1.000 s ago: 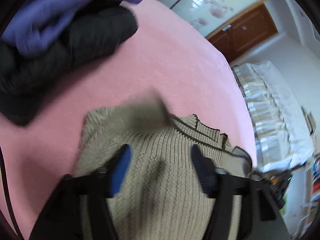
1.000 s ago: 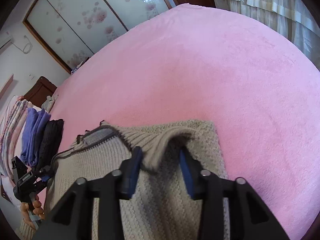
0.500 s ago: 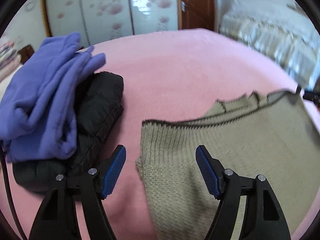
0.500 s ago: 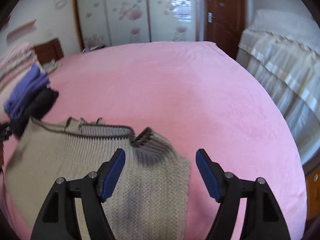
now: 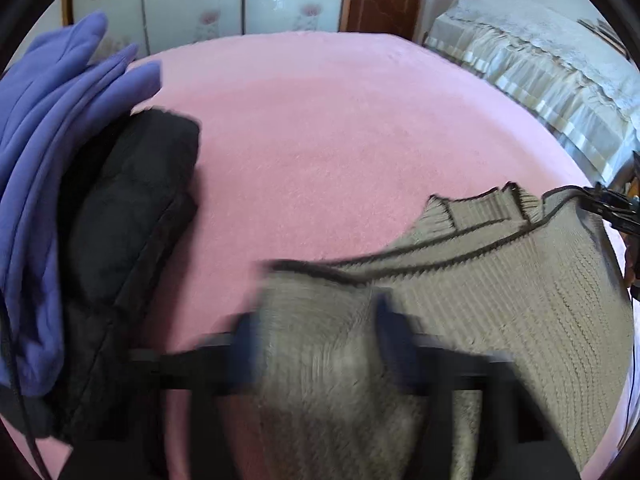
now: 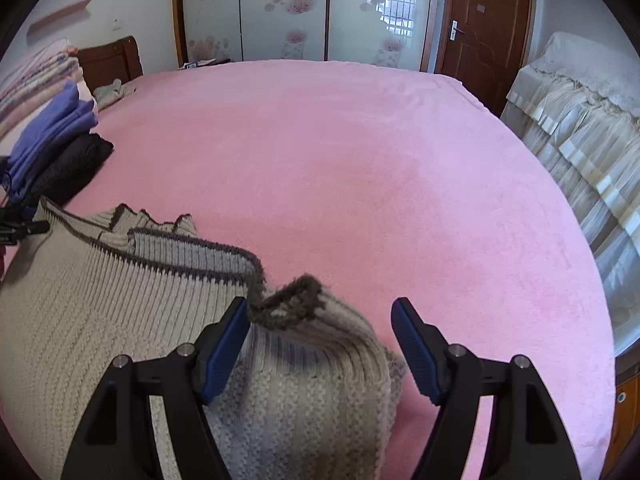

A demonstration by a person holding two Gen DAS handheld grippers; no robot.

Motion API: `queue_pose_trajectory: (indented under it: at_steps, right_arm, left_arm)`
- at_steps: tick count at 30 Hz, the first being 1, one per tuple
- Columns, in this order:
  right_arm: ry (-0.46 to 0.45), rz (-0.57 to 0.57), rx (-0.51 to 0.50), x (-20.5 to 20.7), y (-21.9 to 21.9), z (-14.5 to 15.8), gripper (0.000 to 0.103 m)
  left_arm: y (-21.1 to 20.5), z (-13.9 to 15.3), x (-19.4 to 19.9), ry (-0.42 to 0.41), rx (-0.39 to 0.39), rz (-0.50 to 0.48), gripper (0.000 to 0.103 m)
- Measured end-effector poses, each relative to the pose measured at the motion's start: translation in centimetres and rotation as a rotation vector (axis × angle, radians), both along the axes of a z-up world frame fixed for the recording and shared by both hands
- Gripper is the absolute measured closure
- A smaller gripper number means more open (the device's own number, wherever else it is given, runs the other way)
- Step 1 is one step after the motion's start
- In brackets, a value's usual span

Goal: Fold large clothes
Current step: 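Fold the hem up toward the collar with both tools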

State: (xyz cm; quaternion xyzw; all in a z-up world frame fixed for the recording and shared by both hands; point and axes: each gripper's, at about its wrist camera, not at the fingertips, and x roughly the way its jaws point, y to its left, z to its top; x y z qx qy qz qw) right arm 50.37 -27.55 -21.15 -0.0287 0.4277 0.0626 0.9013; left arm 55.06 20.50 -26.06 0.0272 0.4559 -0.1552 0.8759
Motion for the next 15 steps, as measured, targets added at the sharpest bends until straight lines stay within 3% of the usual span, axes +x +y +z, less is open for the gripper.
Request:
queue_pose_trajectory:
  at_steps: [2,3,5,9,13,15]
  right_arm:
    - [0.008,0.003,0.009,0.2,-0.1,-0.2,0.073]
    - [0.018,-0.004,0.000,0.3,-0.1,-0.4,0.080]
    - [0.020,-0.016,0.008,0.1,-0.2,-0.4,0.085]
    - [-0.012,-0.095,0.138,-0.4,-1.5,1.2,0.088]
    - [0.038,-0.210,0.129,1.0,-2.8,0.2,0.089]
    - [0.067,-0.247,0.118,1.7,-2.6,-0.9,0.089]
  left_arm:
    - [-0.8,0.3,-0.1,-0.042,0.071,0.028,0.097]
    - [-1.1,0.5,-0.2,-0.055,0.090,0.035,0.097]
    - [-1.4,1.5,-0.8,-0.095,0.118,0.062,0.097]
    - [-0.6,2.4,-0.7,-0.123,0.143,0.154,0.097]
    - [-0.9,1.3,0.5,-0.098,0.178,0.216,0.097]
    - [-1.7,-0.2,1.4,-0.078,0.235,0.235,0.097]
